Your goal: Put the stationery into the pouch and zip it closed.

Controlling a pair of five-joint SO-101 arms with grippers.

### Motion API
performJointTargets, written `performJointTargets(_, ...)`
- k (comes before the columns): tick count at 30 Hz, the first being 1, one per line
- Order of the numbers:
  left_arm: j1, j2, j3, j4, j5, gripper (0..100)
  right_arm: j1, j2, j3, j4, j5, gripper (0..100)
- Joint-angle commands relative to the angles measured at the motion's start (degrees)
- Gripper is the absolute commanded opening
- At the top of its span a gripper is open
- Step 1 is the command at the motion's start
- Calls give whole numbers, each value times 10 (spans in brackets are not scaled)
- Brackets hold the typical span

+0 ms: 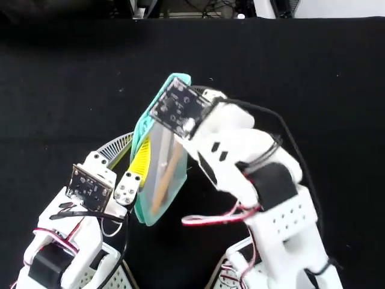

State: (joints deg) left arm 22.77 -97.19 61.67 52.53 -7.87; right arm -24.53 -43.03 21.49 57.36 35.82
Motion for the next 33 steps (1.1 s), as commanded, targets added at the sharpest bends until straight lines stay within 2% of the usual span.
performJointTargets(1,7,5,-13,5,-4,31,38,11,-6,-18,4,12)
performJointTargets(10,7,5,-13,6,-17,31,67,15,-3,-41,10,12)
performJointTargets(14,7,5,-13,6,-18,31,61,8,-3,2,11,12)
performJointTargets(20,7,4,-13,5,-18,30,-35,-64,0,84,-40,18)
performJointTargets(27,6,4,-13,5,-18,30,-102,-104,1,122,-94,222)
performJointTargets(33,3,3,-13,5,-18,30,-104,-102,1,92,-120,220)
